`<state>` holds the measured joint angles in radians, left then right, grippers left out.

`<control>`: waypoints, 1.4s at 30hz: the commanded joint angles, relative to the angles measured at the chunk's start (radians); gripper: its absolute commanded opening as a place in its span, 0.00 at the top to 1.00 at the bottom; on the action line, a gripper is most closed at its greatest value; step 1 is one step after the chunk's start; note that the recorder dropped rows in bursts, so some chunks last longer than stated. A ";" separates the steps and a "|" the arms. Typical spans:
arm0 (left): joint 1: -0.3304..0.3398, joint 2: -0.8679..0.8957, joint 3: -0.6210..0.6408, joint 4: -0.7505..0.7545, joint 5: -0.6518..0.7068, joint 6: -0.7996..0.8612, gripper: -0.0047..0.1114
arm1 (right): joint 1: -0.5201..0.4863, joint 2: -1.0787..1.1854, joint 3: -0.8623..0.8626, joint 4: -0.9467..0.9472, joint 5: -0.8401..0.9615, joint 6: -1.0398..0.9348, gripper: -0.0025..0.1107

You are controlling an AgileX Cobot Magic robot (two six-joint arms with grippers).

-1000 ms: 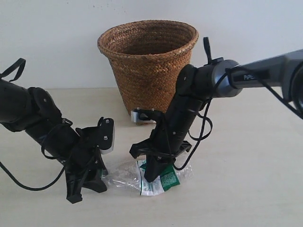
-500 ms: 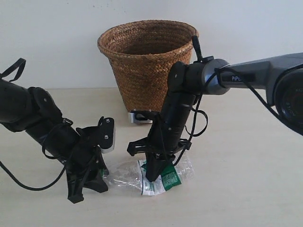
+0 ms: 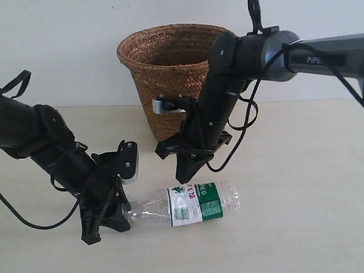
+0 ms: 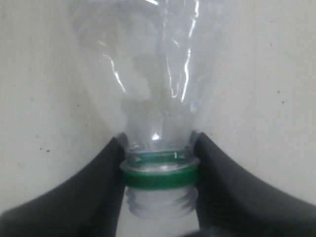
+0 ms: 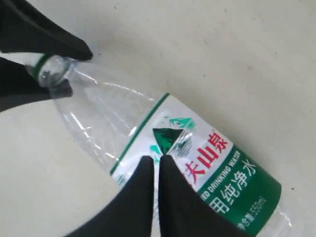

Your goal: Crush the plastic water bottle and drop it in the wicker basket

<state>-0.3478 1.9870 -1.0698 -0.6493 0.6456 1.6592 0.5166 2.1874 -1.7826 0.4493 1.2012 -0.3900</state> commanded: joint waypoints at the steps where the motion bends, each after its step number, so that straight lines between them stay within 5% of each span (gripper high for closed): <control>1: -0.003 -0.001 -0.002 0.004 0.013 0.005 0.92 | -0.006 -0.005 0.004 0.066 -0.011 -0.019 0.98; 29: -0.003 -0.001 -0.002 -0.053 0.001 0.007 0.92 | 0.017 0.315 0.003 0.035 -0.053 0.009 0.98; 42: -0.003 -0.001 -0.002 -0.051 0.001 0.007 0.92 | -0.009 0.124 0.003 0.067 0.003 -0.026 0.98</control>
<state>-0.3478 1.9889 -1.0678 -0.6712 0.6645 1.6666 0.5077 2.3576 -1.7952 0.6061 1.2099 -0.3927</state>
